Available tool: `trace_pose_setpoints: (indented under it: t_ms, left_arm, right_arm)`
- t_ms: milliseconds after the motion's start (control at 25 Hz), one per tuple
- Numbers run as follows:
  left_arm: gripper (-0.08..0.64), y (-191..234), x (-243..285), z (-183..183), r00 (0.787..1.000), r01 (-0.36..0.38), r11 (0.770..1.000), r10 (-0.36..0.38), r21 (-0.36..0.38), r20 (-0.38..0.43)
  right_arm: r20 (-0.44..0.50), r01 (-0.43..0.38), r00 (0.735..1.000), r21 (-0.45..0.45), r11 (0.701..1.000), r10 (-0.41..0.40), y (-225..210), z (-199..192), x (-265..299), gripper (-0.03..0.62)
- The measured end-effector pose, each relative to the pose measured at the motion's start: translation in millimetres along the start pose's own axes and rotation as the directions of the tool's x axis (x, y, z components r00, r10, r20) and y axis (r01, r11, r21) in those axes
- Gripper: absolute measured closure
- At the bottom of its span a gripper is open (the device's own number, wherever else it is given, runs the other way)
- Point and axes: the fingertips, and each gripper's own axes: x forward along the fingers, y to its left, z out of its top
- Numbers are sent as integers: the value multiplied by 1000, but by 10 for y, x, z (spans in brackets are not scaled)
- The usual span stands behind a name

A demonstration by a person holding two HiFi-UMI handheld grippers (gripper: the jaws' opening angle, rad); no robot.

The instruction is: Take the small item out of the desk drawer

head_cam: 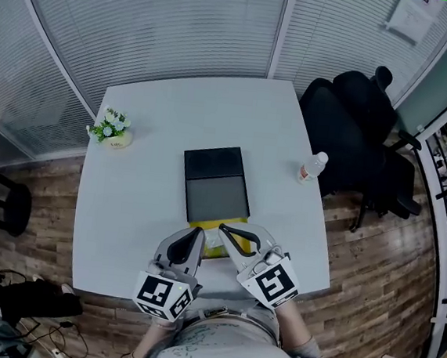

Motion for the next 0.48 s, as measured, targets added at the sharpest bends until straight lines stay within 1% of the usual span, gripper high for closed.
trace_pose_setpoints:
  t_ms: [120, 240, 360, 480]
  left_arm:
    - [563, 35, 9, -6, 1000, 5, 1000, -5, -1, -1]
    - [563, 50, 24, -35, 1000, 8, 1000, -8, -6, -5]
    - [563, 48, 15, -48, 1000, 10, 1000, -10, -4, -7]
    - [563, 86, -29, -53, 1000, 6, 1000, -6, -10, -10]
  right_arm:
    - [-4, 4, 1000, -2, 1000, -4, -8, -3, 40, 589]
    - [-6, -10, 1000, -15, 1000, 10, -9, -72, 73, 589]
    - [-55, -28, 998, -53, 998, 25, 10, -171, 112, 589]
    - [-116, -29, 993, -112, 993, 16, 1, -353, 175, 589]
